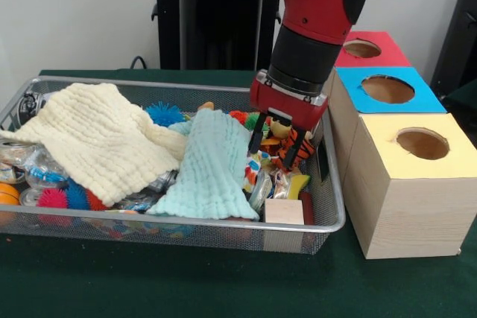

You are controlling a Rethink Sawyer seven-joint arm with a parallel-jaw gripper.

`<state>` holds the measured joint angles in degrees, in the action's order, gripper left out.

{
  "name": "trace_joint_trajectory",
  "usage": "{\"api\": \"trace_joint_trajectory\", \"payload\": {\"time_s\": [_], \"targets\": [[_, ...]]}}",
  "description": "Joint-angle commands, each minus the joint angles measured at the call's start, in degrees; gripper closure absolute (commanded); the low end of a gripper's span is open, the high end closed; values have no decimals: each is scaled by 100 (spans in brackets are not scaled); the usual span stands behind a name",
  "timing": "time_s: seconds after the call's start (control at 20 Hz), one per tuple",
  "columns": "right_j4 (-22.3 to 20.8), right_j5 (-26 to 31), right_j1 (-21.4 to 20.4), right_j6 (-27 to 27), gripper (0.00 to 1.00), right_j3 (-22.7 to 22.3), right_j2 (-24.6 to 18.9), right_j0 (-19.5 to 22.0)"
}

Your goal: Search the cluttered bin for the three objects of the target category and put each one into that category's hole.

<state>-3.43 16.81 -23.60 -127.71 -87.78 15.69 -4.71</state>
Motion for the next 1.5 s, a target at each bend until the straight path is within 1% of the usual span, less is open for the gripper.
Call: {"api": "trace_joint_trajectory", "payload": {"time_s": [0.05, 0.2, 0.3, 0.45, 0.75, 1.0, 1.2, 1.25, 1.5], "targets": [[-321, 295, 40, -51, 0, 78, -117, 235], [-358, 150, 172, -113, 0, 104, -127, 258], [-397, -85, 353, -205, 0, 108, -111, 277], [-412, -530, 728, -480, 0, 150, 73, 171], [-314, -907, 1153, -640, 0, 166, 145, 134], [-240, -917, 1217, -583, 0, 99, 190, 118], [-271, -721, 1088, -373, 0, 41, 104, 182], [-274, -593, 1028, -316, 100, 16, 75, 198], [-276, -19, 864, -114, 100, 77, 76, 149]]}}
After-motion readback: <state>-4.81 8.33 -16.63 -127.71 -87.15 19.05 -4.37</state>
